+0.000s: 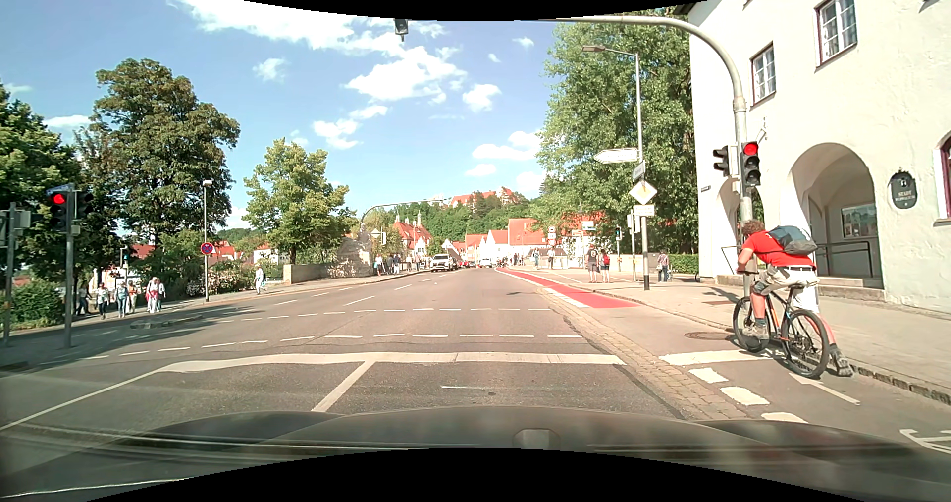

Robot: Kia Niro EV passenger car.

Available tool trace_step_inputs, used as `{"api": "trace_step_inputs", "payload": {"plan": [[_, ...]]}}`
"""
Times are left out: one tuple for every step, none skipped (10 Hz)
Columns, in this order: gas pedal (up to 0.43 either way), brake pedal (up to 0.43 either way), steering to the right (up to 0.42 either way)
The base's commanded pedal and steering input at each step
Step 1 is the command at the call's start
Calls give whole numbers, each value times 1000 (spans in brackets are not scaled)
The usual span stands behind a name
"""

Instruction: Follow the waypoints while adhering to traffic rules and regulations

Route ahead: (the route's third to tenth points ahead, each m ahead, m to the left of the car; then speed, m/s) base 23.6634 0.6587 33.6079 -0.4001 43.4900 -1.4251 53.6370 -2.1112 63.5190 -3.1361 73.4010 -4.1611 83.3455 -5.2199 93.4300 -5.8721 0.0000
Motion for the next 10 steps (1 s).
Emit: {"api": "trace_step_inputs", "payload": {"plan": [[0,537,-13],[0,500,-13],[0,439,-13],[0,372,-13],[0,366,-13],[0,360,-13],[0,366,-13],[0,366,-13],[0,372,-13],[0,372,-13]]}}
